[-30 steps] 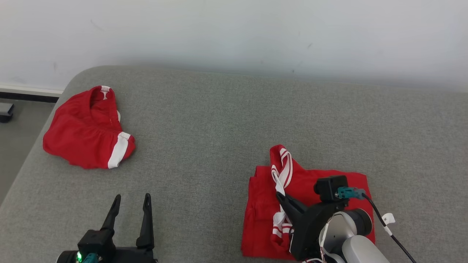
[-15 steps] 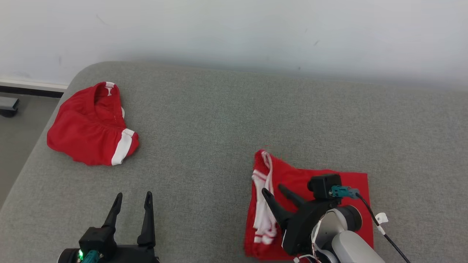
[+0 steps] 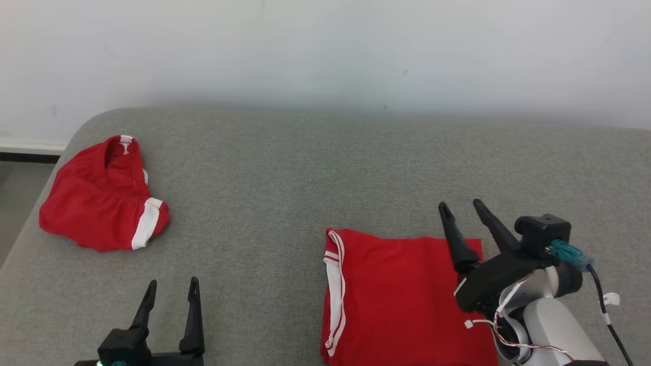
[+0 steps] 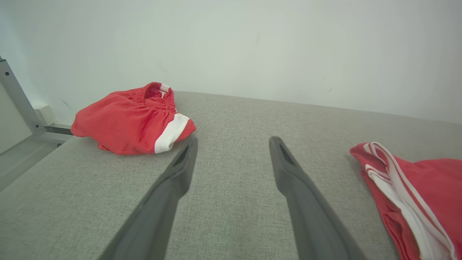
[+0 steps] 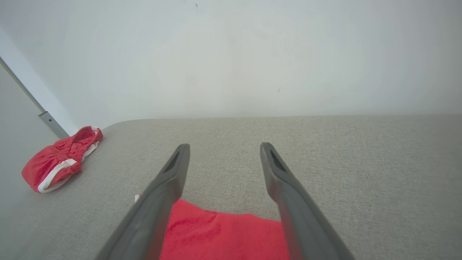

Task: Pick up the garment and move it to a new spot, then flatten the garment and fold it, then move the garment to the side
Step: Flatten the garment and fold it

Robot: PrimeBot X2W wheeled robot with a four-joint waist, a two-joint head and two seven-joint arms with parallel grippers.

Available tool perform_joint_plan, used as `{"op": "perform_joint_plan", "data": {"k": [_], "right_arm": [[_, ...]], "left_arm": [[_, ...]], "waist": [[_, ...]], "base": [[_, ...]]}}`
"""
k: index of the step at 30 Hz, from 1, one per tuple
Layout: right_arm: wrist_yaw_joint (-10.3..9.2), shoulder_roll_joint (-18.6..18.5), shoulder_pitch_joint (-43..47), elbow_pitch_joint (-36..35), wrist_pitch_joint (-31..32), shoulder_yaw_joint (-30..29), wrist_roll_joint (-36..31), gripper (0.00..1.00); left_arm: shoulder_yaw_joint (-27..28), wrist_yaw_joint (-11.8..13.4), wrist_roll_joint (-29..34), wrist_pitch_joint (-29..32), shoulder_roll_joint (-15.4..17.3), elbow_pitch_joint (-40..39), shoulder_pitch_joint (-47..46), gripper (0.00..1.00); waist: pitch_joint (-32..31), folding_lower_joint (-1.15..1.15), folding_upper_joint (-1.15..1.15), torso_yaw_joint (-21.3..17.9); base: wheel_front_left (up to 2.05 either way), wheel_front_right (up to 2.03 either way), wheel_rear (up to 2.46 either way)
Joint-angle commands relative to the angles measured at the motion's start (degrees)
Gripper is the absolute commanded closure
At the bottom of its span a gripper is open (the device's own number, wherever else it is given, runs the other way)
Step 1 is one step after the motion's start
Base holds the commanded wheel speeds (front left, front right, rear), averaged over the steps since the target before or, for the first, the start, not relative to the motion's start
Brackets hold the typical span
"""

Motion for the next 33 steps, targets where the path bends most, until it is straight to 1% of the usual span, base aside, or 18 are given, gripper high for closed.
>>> {"op": "perform_joint_plan", "data": {"k": [1, 9, 18, 25, 33], "right_arm": [[-0.15, -0.4, 0.9, -0.5, -0.4, -0.2, -0.6, 0.0], [-0.15, -2.4, 6.8, -8.0, -2.0, -4.8, -2.5, 0.0], [-0.15, -2.0, 15.9, -15.2, -3.7, -8.3, -3.6, 0.0], [-0.15, -1.9, 19.8, -17.1, -4.6, -7.8, -4.5, 0.0], [-0.15, -0.9, 22.2, -17.0, -6.1, -9.2, -3.9, 0.0]], "left_arm": [[0.2, 0.0, 0.4, -0.2, 0.1, -0.2, 0.7, 0.0], [1.8, 0.1, 1.0, -0.2, 0.6, -1.8, 2.1, 0.0], [2.8, 0.4, 1.7, -0.2, 0.5, -4.3, 4.3, 0.0], [3.5, 0.6, 1.9, -0.2, 0.5, -6.1, 6.1, 0.0], [3.0, 0.2, 3.1, -0.2, 1.0, -8.6, 7.8, 0.0]], "waist": [[-0.7, 0.0, 0.0, -1.2], [-1.9, 0.0, 0.0, -4.9], [-3.2, 0.0, 0.0, -7.4], [-3.5, 0.0, 0.0, -8.9], [-4.0, 0.0, 0.0, -8.5]], "base": [[0.0, 0.0, 0.0], [0.0, 0.0, 0.0], [0.0, 0.0, 0.0], [0.0, 0.0, 0.0], [0.0, 0.0, 0.0]]}}
